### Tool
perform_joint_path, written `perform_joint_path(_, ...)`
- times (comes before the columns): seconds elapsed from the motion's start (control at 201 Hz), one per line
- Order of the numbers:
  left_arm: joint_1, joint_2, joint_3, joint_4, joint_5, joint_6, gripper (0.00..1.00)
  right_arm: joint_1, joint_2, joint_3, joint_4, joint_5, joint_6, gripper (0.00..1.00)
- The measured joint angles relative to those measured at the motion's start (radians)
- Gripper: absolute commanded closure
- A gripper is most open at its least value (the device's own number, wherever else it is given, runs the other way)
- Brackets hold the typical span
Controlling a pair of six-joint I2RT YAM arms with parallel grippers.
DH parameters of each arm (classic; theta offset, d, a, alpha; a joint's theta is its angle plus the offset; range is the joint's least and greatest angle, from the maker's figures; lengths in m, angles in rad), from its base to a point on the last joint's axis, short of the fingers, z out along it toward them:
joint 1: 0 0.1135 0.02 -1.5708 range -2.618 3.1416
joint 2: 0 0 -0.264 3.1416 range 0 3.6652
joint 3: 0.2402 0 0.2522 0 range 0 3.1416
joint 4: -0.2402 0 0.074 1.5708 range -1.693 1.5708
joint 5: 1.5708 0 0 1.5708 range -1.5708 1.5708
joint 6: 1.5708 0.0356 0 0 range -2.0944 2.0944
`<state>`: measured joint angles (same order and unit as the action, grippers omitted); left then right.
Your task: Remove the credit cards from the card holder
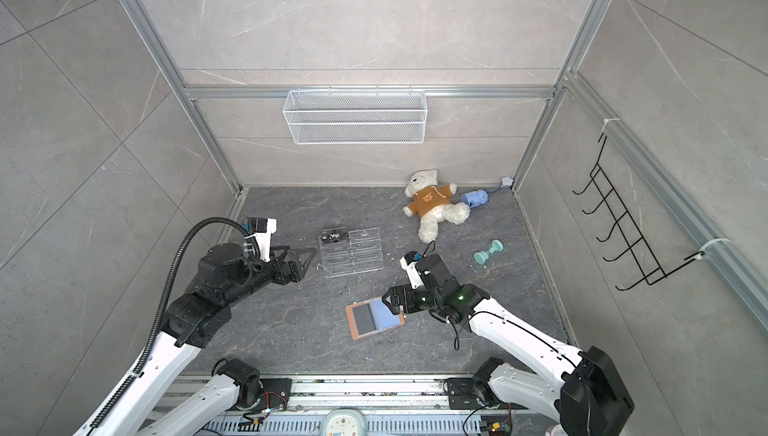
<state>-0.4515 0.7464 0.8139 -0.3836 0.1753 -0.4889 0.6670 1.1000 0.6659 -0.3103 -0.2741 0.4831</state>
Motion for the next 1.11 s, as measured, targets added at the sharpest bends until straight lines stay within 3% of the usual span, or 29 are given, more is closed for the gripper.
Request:
perform_joint_path(0.219, -0.022, -0.046, -0.188, 0.033, 0.041, -0.199, 0.1, 0.0, -0.027, -0.019, 0.005, -0.003, 0.015, 0.1)
perform_joint_path(0.622, -0.148, -0.042, -0.35, 0.143, 0.012, -0.419, 0.15, 0.0, -0.005, -0.019, 0.043, -0.027, 0.028, 0.2)
perform_joint_path(1.105, -0.33, 0.11, -0.504, 0.373, -0.056, -0.679, 0.24, 0.0, 0.047, -0.04, 0.111, -0.069, 0.071, 0.53)
